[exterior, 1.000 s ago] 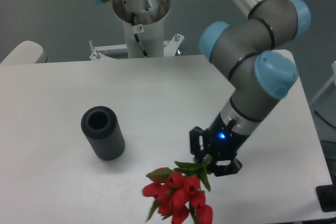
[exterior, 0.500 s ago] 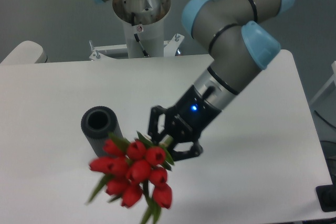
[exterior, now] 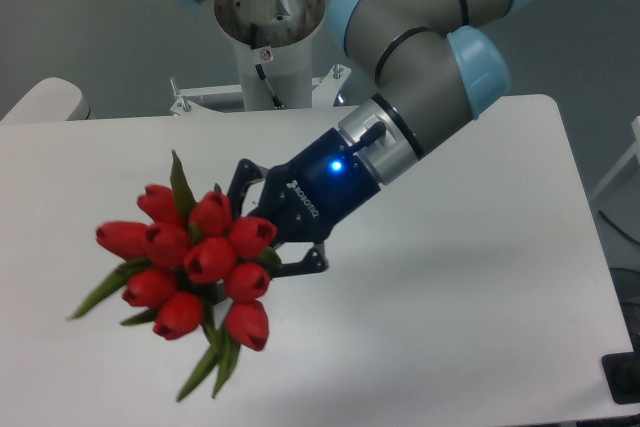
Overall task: Insert the flowers into the vase
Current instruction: 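Carry the tulips up and over to the black vase, then lower the tulip stems down into the black vase opening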
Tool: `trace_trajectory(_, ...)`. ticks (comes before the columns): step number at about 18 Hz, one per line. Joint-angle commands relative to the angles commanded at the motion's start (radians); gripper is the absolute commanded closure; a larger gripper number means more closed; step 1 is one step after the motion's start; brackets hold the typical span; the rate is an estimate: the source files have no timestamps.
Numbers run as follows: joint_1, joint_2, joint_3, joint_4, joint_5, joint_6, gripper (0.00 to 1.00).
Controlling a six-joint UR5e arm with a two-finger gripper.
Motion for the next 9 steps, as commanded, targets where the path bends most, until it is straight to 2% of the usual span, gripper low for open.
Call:
trace_trajectory(2, -0.006, 0.037, -0.052, 0.057, -0.034, -0.011, 1.0)
trace_trajectory(9, -0.003, 0.113, -0.233, 0.099, -0.06, 0.02, 1.0)
